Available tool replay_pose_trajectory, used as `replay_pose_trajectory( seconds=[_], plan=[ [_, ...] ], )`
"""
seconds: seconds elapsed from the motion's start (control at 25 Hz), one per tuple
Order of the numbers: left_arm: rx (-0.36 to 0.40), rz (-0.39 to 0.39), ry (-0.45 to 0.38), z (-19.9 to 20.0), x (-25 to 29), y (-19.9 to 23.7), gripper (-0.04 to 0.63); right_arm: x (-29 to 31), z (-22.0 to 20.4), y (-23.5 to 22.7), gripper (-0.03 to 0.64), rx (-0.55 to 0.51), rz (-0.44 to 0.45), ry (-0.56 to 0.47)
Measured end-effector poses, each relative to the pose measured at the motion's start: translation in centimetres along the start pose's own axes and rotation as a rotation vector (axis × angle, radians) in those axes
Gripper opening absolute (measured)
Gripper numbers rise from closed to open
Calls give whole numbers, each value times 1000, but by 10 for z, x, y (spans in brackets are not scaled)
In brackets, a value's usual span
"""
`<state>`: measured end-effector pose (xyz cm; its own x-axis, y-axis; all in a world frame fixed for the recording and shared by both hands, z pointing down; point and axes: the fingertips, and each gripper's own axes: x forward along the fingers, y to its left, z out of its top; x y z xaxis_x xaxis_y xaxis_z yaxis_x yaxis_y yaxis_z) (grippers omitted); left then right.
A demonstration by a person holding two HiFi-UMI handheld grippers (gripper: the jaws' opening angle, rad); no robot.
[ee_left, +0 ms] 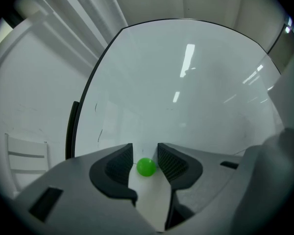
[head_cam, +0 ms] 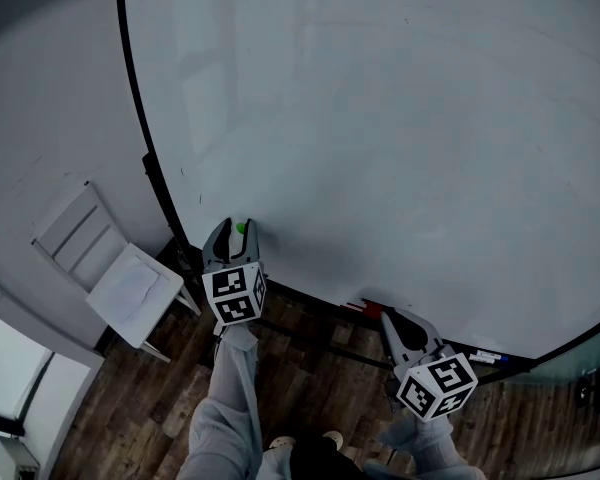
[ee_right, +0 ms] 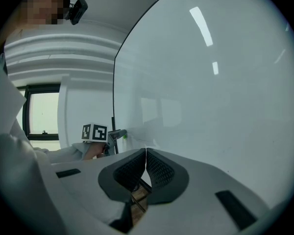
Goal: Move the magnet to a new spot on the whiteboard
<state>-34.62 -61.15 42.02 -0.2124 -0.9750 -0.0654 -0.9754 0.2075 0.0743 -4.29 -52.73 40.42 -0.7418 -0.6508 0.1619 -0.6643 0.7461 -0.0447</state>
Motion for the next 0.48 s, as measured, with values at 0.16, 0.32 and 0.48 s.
replay_pose_trajectory(
  seconds=[0.16, 0.32, 0.48],
  plan=[
    [-4, -2, -5, 0, -2, 0, 150, -4, 0, -2, 29, 4, -6, -1],
    [-7, -7, 3, -4, -5, 2, 150, -4, -2, -2, 29, 5, -11, 3],
    [8, -35, 13, -5, -7, -3, 152, -4, -3, 0, 29, 10, -12, 5]
  ],
)
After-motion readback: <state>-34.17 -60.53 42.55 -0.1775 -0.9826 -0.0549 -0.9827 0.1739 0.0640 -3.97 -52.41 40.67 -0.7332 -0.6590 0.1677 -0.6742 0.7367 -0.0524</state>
